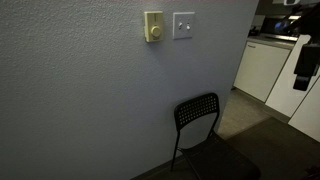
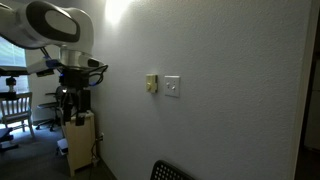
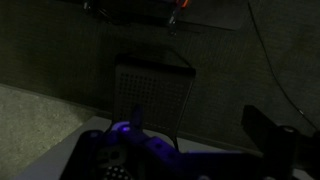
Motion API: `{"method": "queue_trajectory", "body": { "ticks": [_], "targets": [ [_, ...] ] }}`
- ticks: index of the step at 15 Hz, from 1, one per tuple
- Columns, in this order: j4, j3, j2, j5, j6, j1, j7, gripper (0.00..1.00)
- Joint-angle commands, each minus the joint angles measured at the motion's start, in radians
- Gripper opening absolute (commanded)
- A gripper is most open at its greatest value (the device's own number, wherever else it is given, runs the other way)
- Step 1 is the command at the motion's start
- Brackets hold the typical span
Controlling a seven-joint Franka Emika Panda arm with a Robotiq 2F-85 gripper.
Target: Turn the left switch off
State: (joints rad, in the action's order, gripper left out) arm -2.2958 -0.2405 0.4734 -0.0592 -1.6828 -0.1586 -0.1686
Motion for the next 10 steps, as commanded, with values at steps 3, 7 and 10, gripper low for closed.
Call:
{"method": "queue_trajectory", "body": {
  "ticks": [3,7,10],
  "targets": [
    [0.146,0.038,-0.136,0.08,-0.001,0.013,0.084,1.0],
    [0.28,0.057,-0.252,0.112,0.013,0.001,0.188,1.0],
    [0.39,0.047,-0.344,0.157,0.032,-0.01,0.285,1.0]
  ]
}}
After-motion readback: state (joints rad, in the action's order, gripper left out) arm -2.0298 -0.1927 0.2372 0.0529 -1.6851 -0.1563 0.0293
